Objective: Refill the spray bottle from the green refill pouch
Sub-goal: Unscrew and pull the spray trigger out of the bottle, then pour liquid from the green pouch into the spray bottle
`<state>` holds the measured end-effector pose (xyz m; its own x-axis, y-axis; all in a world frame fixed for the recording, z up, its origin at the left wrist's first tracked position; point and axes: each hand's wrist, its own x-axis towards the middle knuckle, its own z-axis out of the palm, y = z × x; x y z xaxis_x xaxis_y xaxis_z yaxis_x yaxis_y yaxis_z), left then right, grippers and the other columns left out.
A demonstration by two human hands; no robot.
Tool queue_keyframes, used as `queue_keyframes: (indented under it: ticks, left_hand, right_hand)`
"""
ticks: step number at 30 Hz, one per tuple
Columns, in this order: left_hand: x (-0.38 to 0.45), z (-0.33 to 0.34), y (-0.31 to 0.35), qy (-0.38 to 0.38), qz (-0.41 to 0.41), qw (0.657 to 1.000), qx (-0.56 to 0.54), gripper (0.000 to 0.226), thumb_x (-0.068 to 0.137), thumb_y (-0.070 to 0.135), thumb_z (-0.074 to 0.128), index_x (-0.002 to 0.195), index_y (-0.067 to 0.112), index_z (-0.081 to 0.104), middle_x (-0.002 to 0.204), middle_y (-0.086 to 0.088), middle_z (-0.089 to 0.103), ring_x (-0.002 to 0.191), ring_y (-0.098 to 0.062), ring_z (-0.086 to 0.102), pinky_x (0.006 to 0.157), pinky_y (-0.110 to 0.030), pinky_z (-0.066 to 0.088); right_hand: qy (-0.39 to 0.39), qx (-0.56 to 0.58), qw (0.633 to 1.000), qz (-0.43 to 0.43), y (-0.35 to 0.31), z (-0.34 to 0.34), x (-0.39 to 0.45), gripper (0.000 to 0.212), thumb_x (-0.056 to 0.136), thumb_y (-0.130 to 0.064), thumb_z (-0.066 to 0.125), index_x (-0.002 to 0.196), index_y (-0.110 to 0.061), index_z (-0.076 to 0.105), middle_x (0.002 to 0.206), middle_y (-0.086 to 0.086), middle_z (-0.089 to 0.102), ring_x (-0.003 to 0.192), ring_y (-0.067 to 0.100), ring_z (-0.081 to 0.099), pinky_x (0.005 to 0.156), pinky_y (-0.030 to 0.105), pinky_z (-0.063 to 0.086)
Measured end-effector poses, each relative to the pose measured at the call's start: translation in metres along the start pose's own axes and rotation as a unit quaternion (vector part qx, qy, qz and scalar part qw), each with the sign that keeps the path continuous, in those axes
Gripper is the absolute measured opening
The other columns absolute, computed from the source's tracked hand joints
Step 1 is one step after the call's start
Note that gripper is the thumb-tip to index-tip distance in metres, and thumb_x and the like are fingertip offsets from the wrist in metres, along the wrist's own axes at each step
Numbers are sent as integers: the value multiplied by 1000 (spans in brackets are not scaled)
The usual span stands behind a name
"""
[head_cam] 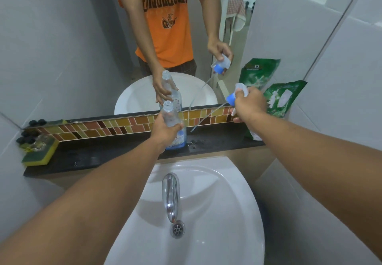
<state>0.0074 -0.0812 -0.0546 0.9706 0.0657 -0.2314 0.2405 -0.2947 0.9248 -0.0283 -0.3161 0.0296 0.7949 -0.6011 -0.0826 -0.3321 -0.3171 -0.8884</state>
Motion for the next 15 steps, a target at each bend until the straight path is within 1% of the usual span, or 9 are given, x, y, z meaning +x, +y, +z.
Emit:
queue_keyframes:
  ticks: [4,6,8,9,11,13,15]
  left_hand:
    - [0,0,0,-3,1,1000,0,67,82,23,81,140,29,48,131,3,61,121,-23,56,103,-52,46]
    - [0,0,0,-5,-2,1000,-1,67,83,22,81,140,29,48,131,3,61,122,-23,56,103,-52,46]
    - [0,0,0,-7,-4,1000,-5,66,83,21,81,140,28,48,130,4,61,122,-23,56,103,-51,46]
    - [1,0,1,-9,-4,1000,-7,66,83,21,81,140,28,48,130,4,61,122,-23,56,103,-51,46]
    - [1,0,1,-10,-4,1000,-7,66,83,22,81,140,28,48,130,3,61,122,-23,57,103,-51,46]
    - [2,-1,0,-9,-3,1000,-6,66,82,22,81,140,28,48,129,4,62,121,-22,57,103,-51,47]
    - [2,-1,-1,-11,0,1000,-6,67,82,22,81,140,29,48,129,5,62,120,-21,57,101,-49,47]
  right_hand:
    - [-9,43,997,56,19,22,1,33,103,-44,44,115,-14,53,104,14,64,71,27,72,51,42,62]
    - [-25,64,994,82,29,33,1,36,103,-46,42,113,-13,53,98,13,65,71,27,73,49,41,61]
    - [-38,74,991,107,40,43,1,38,103,-47,43,111,-12,55,84,11,69,66,24,74,45,37,59]
    - [-43,73,989,119,46,48,1,38,103,-47,43,112,-13,55,81,11,70,65,24,74,44,36,58]
    - [-51,63,987,138,58,55,2,40,102,-49,42,115,-13,54,83,14,73,65,24,74,43,34,57]
    - [-61,39,987,144,70,60,3,42,102,-52,40,114,-14,54,80,14,73,63,24,74,45,34,57]
    - [-71,13,987,146,82,65,5,41,102,-50,43,114,-13,55,82,14,73,63,25,74,45,36,58]
